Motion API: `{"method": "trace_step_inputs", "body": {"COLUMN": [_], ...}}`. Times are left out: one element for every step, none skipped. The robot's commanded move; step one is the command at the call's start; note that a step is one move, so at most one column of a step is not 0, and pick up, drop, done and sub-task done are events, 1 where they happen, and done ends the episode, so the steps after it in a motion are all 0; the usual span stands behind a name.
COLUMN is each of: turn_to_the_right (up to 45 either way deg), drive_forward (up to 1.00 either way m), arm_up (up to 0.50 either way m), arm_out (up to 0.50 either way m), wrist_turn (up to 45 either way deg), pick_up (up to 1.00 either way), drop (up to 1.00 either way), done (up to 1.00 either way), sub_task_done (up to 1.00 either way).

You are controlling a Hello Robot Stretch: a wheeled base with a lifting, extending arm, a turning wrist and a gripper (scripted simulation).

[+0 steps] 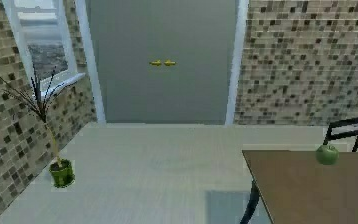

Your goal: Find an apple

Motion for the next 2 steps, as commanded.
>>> {"method": "trace_step_inputs", "body": {"turn_to_the_right": [0.0,0.0], "drive_forward": [1.00,0.40], "arm_up": [0.00,0.00], "arm_out": [0.00,0.00], "wrist_turn": [0.0,0.0], "pick_up": [0.00,0.00], "drop": [0.00,0.00], "done": [0.00,0.00], "sub_task_done": [0.00,0.00]}}
